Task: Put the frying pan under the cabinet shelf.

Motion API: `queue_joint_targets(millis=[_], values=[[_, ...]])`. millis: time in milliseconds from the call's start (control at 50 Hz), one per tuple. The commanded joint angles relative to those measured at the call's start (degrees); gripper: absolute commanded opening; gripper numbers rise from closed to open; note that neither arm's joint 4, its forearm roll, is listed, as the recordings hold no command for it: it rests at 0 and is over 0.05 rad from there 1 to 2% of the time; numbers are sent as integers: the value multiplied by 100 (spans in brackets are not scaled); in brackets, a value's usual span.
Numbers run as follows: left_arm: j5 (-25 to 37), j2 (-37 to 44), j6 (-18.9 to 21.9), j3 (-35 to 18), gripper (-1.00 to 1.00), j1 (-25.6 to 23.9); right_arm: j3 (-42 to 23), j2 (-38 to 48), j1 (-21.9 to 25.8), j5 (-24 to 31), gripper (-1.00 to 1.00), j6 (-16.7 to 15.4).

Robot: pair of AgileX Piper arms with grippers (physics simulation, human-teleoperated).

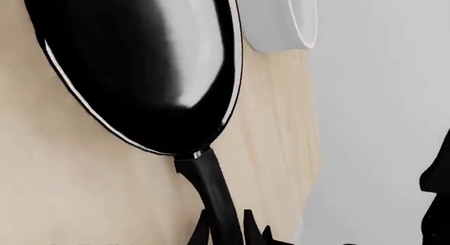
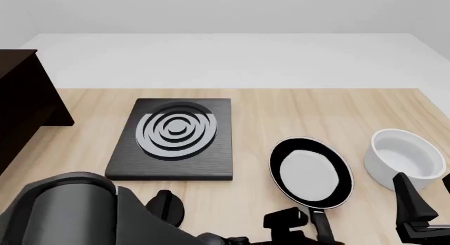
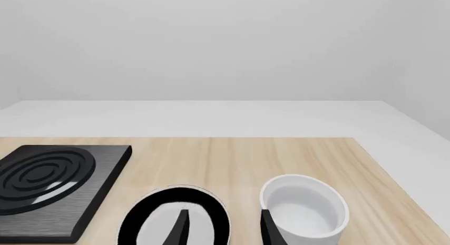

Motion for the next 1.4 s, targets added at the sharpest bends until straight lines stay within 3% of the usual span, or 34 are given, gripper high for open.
queue_joint_targets(millis=[20,120,300,400,440,600,1060,1400], values=[[-295,-50,-60,505,-100,441,0,0,-1,0,100,-1],[-614,-296,-321,888,-100,754,0,0,1,0,100,1],[-657,-987,-342,1450,-100,1116,0,-1,0,1,100,0],[-521,-1666,-316,1789,-100,1211,0,3,0,-1,100,-2],[-232,-2067,-74,1791,-100,1319,0,4,0,-2,100,1],[173,-2814,32,1959,-100,1350,0,-1,0,1,100,2],[700,-5019,-506,2496,-100,1444,0,-1,0,1,100,0],[1179,-6421,-974,3194,-100,2063,0,-2,0,1,100,-1]])
